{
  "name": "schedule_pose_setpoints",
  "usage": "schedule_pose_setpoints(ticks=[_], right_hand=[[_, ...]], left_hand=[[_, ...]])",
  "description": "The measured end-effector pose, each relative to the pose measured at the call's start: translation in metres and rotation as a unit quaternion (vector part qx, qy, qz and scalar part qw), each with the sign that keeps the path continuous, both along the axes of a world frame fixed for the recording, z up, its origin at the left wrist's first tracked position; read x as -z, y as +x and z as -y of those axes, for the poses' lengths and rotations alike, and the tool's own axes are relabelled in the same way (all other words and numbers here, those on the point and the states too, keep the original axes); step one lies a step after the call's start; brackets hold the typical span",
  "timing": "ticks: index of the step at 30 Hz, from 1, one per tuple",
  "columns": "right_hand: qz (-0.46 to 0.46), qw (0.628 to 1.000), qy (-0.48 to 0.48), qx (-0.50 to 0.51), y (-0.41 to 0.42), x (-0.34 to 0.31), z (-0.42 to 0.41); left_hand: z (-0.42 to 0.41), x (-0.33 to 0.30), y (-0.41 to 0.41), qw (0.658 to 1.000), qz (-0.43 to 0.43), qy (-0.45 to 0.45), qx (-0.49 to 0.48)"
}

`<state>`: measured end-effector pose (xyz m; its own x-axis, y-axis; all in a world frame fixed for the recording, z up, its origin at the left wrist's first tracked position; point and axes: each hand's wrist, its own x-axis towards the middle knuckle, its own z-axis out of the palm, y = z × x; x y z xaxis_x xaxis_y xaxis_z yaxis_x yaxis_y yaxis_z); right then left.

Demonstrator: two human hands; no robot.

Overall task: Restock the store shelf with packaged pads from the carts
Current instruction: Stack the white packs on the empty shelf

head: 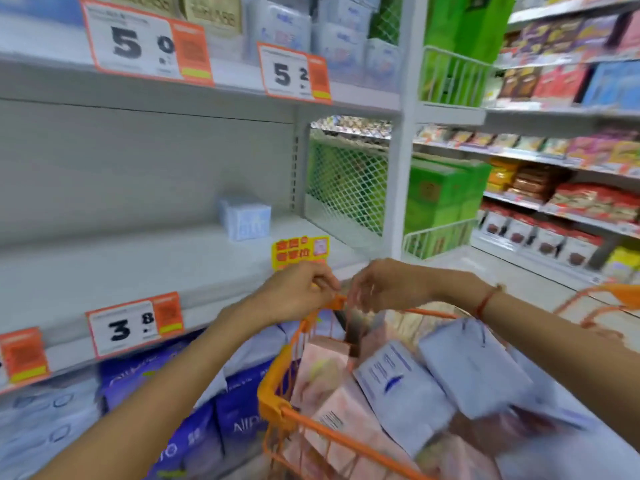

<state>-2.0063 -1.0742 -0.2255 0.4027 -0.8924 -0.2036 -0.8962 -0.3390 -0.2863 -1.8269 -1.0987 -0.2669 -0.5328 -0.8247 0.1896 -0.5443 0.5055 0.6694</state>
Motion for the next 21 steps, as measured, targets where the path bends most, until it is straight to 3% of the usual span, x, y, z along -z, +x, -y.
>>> schedule_pose_setpoints(ticks=[3, 6, 10, 14, 17, 19, 21], right_hand=[[-0.096, 0.984, 0.139, 0.051, 0.0, 0.014, -0.009], [-0.186, 0.96, 0.202, 0.05, -0.002, 0.013, -0.024], [-0.245, 0.927, 0.28, 0.037, -0.014, 0.0, -0.045], [-0.197, 0.949, 0.241, 0.049, -0.017, 0.004, -0.048], [-0.144, 0.969, 0.187, 0.073, -0.023, 0.009, -0.051], [-0.113, 0.985, 0.09, 0.091, -0.031, 0.007, -0.061], [-0.092, 0.989, -0.023, 0.113, -0.044, 0.0, -0.079]], left_hand=[[-0.023, 0.016, -0.009, 0.991, 0.086, 0.012, 0.106], [-0.04, 0.03, -0.018, 0.973, 0.153, 0.056, 0.162], [-0.053, 0.036, -0.033, 0.955, 0.161, 0.147, 0.2], [-0.06, 0.034, -0.044, 0.954, 0.176, 0.158, 0.185], [-0.069, 0.044, -0.053, 0.972, 0.182, 0.077, 0.13], [-0.069, 0.047, -0.052, 0.979, 0.183, 0.04, 0.081], [-0.062, 0.049, -0.05, 0.983, 0.158, 0.06, 0.07]])
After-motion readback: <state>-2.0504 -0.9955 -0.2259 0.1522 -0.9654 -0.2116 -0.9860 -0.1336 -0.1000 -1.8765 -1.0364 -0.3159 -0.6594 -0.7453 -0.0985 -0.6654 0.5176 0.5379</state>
